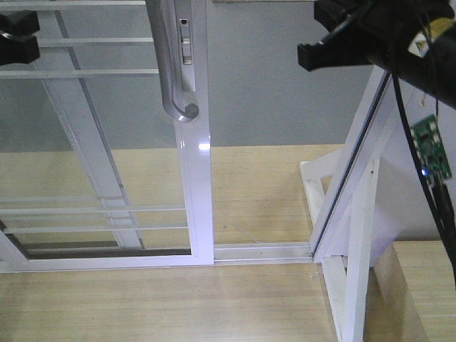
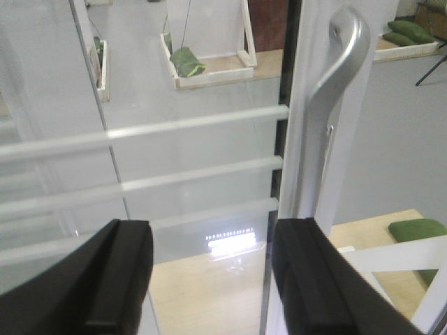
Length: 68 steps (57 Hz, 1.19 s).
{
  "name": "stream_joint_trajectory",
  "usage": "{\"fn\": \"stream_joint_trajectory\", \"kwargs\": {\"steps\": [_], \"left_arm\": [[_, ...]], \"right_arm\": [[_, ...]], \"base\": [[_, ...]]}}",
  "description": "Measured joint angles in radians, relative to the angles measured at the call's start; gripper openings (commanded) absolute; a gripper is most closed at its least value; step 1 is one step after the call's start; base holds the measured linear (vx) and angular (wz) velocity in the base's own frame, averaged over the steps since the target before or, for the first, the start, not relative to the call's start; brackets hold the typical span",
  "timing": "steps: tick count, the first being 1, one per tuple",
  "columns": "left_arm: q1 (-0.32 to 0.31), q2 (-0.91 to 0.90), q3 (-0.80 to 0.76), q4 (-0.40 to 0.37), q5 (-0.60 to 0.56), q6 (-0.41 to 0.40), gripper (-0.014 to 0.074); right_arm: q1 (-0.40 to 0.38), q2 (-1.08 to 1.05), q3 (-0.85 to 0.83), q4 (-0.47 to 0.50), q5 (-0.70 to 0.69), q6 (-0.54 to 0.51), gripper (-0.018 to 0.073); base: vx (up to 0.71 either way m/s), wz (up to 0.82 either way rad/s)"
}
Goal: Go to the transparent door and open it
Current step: 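Pull the handle with the right gripper, sliding the glass panel open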
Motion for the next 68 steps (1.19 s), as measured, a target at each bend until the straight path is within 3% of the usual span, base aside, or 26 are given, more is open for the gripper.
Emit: {"fn": "stream_joint_trajectory", "kwargs": {"steps": [17, 36, 48, 68], "left_arm": [[0.0, 0.146, 0.071, -0.029, -0.236, -0.001, 0.0503], [0.0, 0.42, 0.071, -0.03, -0.57, -0.001, 0.0503], [0.0, 0.506, 0.044, -0.031, -0.637, -0.001, 0.0503], [0.036, 0.639, -0.18, -0.057, -0.59, -0.002, 0.0503]], "right_arm": [[0.0, -0.258, 0.263, 0.0, -0.008, 0.0, -0.0008], [0.0, -0.31, 0.293, 0.0, -0.008, -0.045, -0.0008], [0.0, -0.31, 0.293, 0.0, -0.008, -0.076, -0.0006], [0.0, -0.31, 0.293, 0.0, -0.008, -0.082, -0.0006]], "base": [[0.0, 0.0], [0.0, 0.0], [0.0, 0.0], [0.0, 0.0]]}}
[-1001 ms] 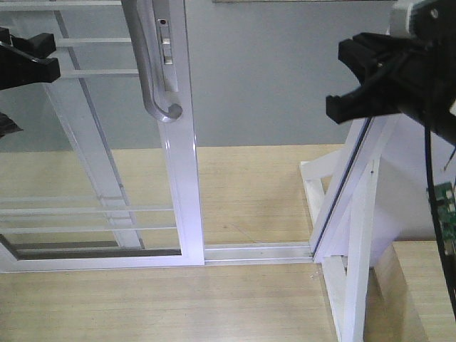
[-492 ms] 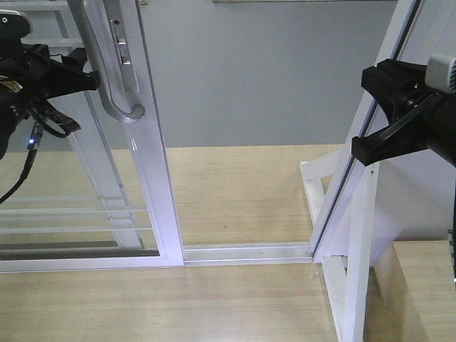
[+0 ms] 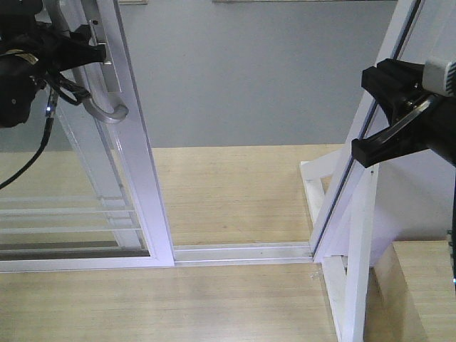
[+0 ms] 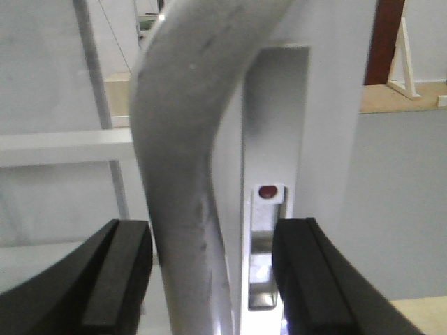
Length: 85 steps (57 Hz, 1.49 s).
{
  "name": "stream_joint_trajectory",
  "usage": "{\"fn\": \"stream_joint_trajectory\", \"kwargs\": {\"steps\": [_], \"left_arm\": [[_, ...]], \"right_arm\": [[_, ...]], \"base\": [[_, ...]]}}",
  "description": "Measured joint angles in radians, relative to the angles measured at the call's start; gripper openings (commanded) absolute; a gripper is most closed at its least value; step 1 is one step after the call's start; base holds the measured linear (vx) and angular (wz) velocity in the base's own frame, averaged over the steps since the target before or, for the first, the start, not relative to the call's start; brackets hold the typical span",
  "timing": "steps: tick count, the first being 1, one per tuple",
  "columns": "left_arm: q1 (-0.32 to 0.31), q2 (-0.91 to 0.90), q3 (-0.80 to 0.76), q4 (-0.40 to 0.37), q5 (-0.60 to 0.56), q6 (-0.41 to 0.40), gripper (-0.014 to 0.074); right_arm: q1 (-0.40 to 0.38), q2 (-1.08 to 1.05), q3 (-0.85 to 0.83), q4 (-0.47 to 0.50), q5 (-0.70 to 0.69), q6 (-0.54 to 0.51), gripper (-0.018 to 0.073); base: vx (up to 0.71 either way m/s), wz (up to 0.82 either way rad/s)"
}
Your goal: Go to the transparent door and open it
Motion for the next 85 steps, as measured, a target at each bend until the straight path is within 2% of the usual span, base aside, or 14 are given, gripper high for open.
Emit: {"fn": "stream_joint_trajectory", "kwargs": {"steps": [7, 11, 22, 26, 59, 66, 73, 85], "left_arm": [[0.016, 0.022, -0.05, -0.02, 0.039, 0.0, 0.0478], [0.022, 0.023, -0.057, -0.025, 0.051, 0.002, 0.0417], [0.038, 0.022, -0.06, -0.033, 0.062, 0.032, 0.0083], [0.044, 0.02, -0.06, -0.036, 0.066, 0.045, -0.001], [0.134, -0.019, -0.063, -0.018, 0.15, 0.059, -0.0008], [0.16, -0.05, -0.063, -0.03, 0.208, 0.06, -0.0006], [0.19, -0.122, -0.047, -0.03, 0.289, 0.076, -0.0006], [0.213, -0.358, 0.067, -0.026, 0.268, 0.105, -0.0006]], "right_arm": [[0.0, 0.0, 0.0, 0.0, 0.0, 0.0, -0.0006], [0.0, 0.0, 0.0, 0.0, 0.0, 0.0, -0.0006], [0.0, 0.0, 0.0, 0.0, 0.0, -0.001, -0.0006], [0.0, 0.0, 0.0, 0.0, 0.0, -0.001, -0.0006], [0.0, 0.0, 0.0, 0.007, 0.0, -0.001, -0.0006], [0.0, 0.0, 0.0, 0.007, 0.0, -0.001, -0.0006], [0.0, 0.0, 0.0, 0.012, 0.0, -0.001, -0.0006], [0.0, 0.0, 0.0, 0.015, 0.0, -0.001, -0.0006]], "base": [[0.0, 0.0], [0.0, 0.0], [0.0, 0.0], [0.0, 0.0], [0.0, 0.0], [0.0, 0.0], [0.0, 0.0], [0.0, 0.0]]}}
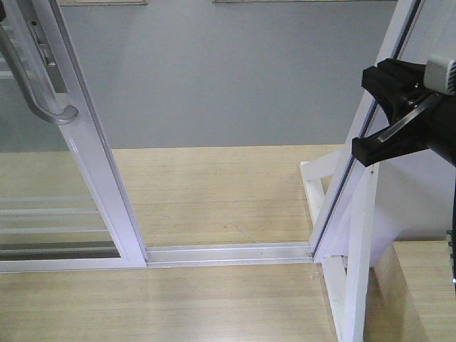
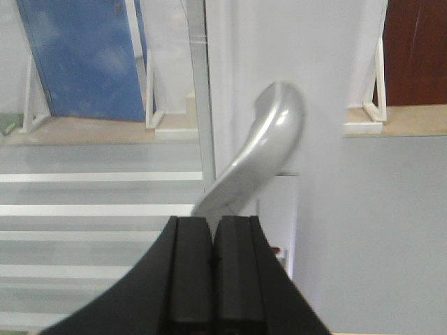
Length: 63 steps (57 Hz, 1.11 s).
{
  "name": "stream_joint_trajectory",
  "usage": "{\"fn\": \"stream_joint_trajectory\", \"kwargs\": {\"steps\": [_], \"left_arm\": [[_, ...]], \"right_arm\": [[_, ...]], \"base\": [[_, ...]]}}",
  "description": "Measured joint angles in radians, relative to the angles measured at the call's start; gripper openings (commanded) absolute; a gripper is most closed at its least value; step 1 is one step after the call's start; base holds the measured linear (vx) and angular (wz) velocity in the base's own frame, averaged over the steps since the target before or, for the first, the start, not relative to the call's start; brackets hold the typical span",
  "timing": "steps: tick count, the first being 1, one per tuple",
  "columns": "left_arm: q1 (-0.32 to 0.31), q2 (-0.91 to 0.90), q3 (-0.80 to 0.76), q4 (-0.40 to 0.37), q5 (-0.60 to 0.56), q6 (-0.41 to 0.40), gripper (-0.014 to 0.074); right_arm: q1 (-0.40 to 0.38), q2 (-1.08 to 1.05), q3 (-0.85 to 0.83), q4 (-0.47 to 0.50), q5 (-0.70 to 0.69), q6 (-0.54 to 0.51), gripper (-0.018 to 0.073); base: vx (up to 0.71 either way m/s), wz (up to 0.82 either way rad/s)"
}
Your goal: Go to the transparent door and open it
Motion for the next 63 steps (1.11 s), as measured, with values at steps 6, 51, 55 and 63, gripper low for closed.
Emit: {"fn": "stream_joint_trajectory", "kwargs": {"steps": [6, 51, 55, 63], "left_arm": [[0.0, -0.121, 0.097, 0.001, 0.022, -0.002, -0.0006], [-0.135, -1.036, 0.511, -0.136, 0.53, -0.004, -0.0006], [-0.135, -1.102, 0.541, -0.161, 0.562, -0.004, -0.0006], [-0.135, -1.18, 0.561, -0.194, 0.58, -0.004, -0.0006]], "right_arm": [[0.0, 0.0, 0.0, 0.0, 0.0, 0.0, -0.0006], [0.0, -0.373, 0.06, 0.041, 0.283, 0.003, -0.0006], [0.0, -0.413, 0.092, 0.04, 0.283, 0.003, -0.0006], [0.0, -0.453, 0.13, 0.04, 0.283, 0.003, -0.0006]], "base": [[0.0, 0.0], [0.0, 0.0], [0.0, 0.0], [0.0, 0.0]]}}
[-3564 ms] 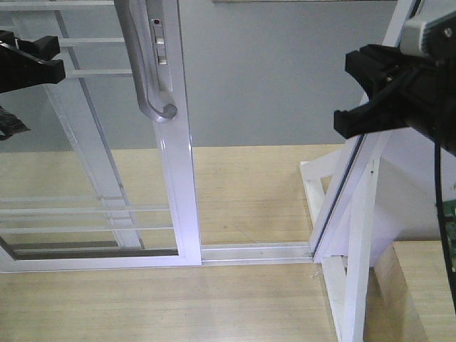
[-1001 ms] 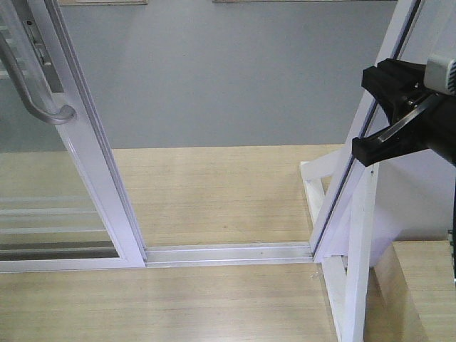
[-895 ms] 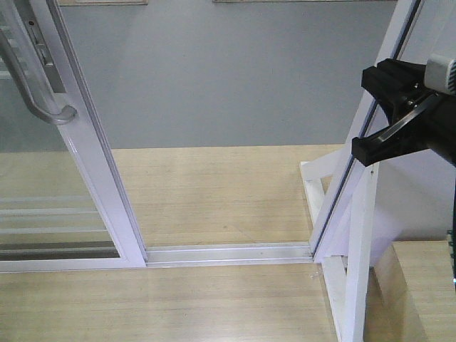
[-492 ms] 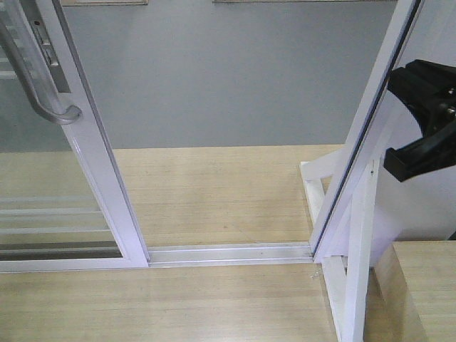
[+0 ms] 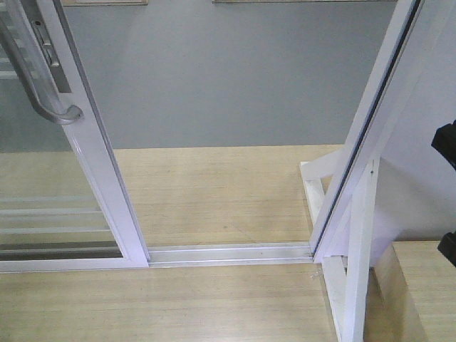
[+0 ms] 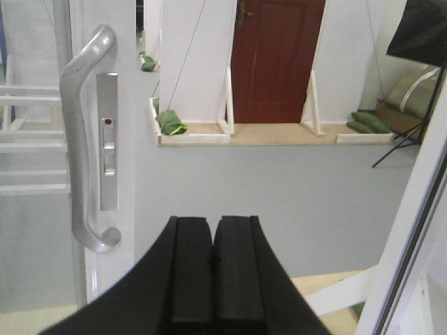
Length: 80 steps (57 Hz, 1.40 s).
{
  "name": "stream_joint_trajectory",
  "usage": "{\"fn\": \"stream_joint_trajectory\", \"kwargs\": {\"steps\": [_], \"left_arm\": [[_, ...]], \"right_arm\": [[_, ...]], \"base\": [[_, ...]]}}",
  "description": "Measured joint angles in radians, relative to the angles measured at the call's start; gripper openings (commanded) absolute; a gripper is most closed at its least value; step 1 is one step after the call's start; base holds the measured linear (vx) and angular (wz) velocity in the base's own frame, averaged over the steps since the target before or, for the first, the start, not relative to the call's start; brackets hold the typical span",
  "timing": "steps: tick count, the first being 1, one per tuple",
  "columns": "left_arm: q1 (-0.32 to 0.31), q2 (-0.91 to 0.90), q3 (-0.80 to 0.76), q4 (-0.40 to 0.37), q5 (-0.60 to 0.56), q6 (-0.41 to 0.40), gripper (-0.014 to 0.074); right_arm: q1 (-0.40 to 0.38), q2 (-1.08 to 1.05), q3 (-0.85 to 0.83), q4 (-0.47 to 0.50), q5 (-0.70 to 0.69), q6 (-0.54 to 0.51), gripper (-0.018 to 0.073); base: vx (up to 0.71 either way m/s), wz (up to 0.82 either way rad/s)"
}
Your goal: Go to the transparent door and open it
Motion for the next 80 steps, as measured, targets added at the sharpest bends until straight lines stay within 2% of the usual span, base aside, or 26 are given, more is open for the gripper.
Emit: {"fn": "stream_joint_trajectory", "kwargs": {"steps": [47, 56, 67, 71, 80], "left_arm": [[0.0, -0.016, 0.0, -0.002, 0.003, 0.0, -0.0006], [0.0, -0.016, 0.0, 0.09, 0.003, -0.021, -0.0006], [0.0, -0.016, 0.0, 0.259, -0.01, -0.15, -0.0006], [0.0, -0.016, 0.0, 0.289, -0.026, -0.171, -0.0006], [0.0, -0.016, 0.004, 0.296, -0.049, -0.181, -0.0006]], "right_arm": [[0.0, -0.003, 0.009, 0.001, 0.0, 0.0, -0.0006], [0.0, -0.003, 0.009, 0.001, 0.0, 0.0, -0.0006], [0.0, -0.003, 0.009, 0.001, 0.0, 0.0, -0.0006], [0.0, -0.003, 0.009, 0.001, 0.0, 0.0, -0.0006], [0.0, -0.003, 0.009, 0.001, 0.0, 0.0, -0.0006]], "base": [[0.0, 0.0], [0.0, 0.0], [0.0, 0.0], [0.0, 0.0], [0.0, 0.0]]}}
